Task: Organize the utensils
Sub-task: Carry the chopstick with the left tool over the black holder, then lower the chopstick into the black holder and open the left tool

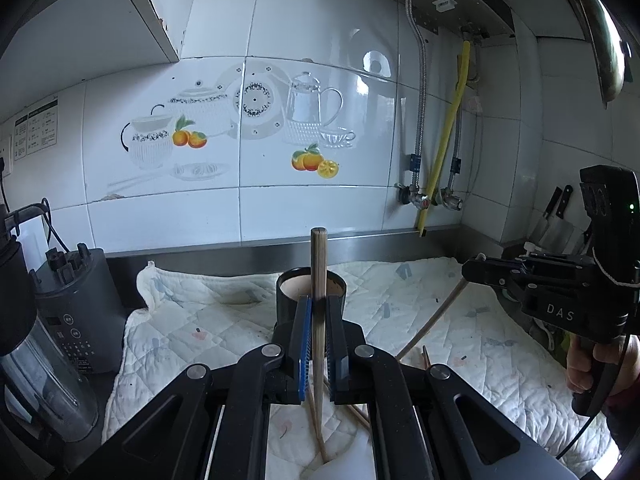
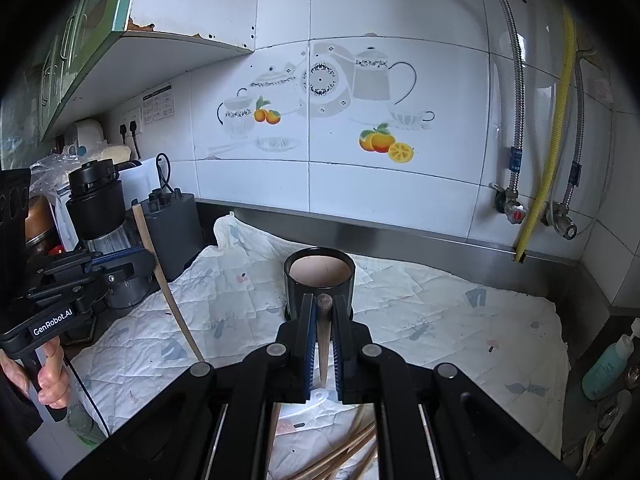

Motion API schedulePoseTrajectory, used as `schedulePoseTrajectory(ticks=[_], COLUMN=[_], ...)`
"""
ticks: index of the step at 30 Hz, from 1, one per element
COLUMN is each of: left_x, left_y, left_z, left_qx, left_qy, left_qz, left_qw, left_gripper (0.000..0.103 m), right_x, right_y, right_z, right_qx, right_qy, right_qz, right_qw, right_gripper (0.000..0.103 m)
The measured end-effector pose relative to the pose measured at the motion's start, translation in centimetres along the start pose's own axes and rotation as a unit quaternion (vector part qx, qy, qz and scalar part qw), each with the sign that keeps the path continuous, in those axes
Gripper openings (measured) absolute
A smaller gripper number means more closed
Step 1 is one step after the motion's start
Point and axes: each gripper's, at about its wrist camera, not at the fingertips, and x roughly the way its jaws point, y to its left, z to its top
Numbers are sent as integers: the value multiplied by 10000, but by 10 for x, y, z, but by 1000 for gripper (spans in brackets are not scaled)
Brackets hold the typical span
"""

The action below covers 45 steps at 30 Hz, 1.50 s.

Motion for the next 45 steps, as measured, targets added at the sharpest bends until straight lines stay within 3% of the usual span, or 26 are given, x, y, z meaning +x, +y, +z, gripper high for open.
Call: schedulePoseTrajectory(ticks=[15, 25, 33, 43, 45], left_x=[30, 96, 153, 187, 185], left_y=[-8, 2, 30, 47, 46], left_z=[105, 150, 130, 97, 95], left_qx=[439, 520, 157, -14, -20], left_qy=[-864, -970, -511, 133, 231], left_qz=[6, 88, 0, -6, -54], left_qw=[9953, 9939, 9986, 9999, 9997], left_gripper=[6, 6, 6, 8, 17], right_x=[15, 39, 77, 118, 120], right_y=[-17, -19, -28, -29, -30], right_z=[59, 120, 127, 95, 91], right_qx=[60, 29, 315, 302, 292], right_qy=[-354, -953, -948, -108, 27], right_qz=[84, 144, 242, 249, 223], right_qw=[9993, 9953, 9947, 9992, 9993], right_gripper=[10, 10, 10, 10, 11])
